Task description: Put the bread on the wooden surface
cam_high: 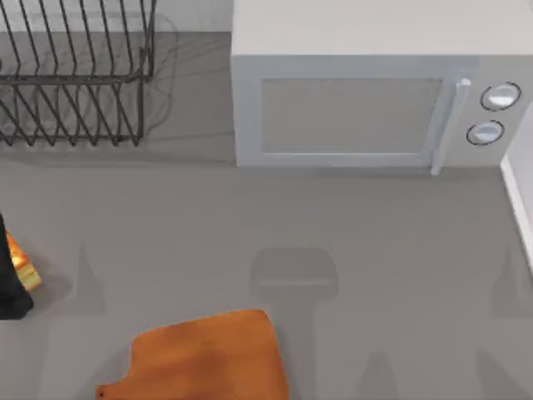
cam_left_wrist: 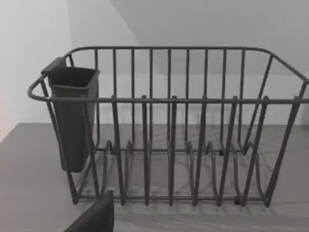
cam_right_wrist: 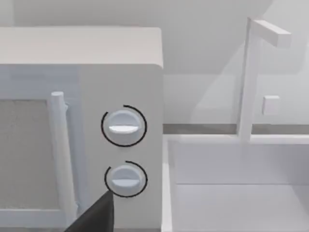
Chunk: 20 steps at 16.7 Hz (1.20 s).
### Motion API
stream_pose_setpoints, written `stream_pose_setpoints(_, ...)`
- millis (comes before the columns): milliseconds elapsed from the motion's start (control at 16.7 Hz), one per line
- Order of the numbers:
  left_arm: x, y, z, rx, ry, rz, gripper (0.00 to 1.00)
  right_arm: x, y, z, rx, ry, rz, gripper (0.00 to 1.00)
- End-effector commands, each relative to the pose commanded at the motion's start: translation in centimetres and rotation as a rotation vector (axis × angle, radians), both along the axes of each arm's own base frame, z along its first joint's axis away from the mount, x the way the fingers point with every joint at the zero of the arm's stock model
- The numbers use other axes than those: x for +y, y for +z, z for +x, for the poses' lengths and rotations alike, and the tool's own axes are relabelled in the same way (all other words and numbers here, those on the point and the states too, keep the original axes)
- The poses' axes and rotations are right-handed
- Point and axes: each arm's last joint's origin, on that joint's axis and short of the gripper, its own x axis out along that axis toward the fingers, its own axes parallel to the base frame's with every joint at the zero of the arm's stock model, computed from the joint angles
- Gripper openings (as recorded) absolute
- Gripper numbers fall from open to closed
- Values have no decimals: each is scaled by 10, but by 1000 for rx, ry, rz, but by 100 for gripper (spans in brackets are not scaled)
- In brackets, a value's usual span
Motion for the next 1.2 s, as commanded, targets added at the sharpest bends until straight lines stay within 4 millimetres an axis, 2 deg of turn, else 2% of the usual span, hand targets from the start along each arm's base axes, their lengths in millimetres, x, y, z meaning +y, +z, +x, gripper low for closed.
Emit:
stream_pose_setpoints(180,0,2,0,9,2,8,100,0,0,0,0,0,0,100)
stream_pose_setpoints(300,1,10,1,54,5,45,100,0,0,0,0,0,0,100)
stream_pose_setpoints(480,2,30,7,191,1,144,100,0,0,0,0,0,0,100)
stream_pose_setpoints(600,3,44,18,333,-19,228,100,0,0,0,0,0,0,100)
stream_pose_setpoints(840,7,59,61,704,-121,401,100,0,0,0,0,0,0,100)
stream_pose_setpoints(1200,16,47,140,1199,-401,587,100,0,0,0,0,0,0,100)
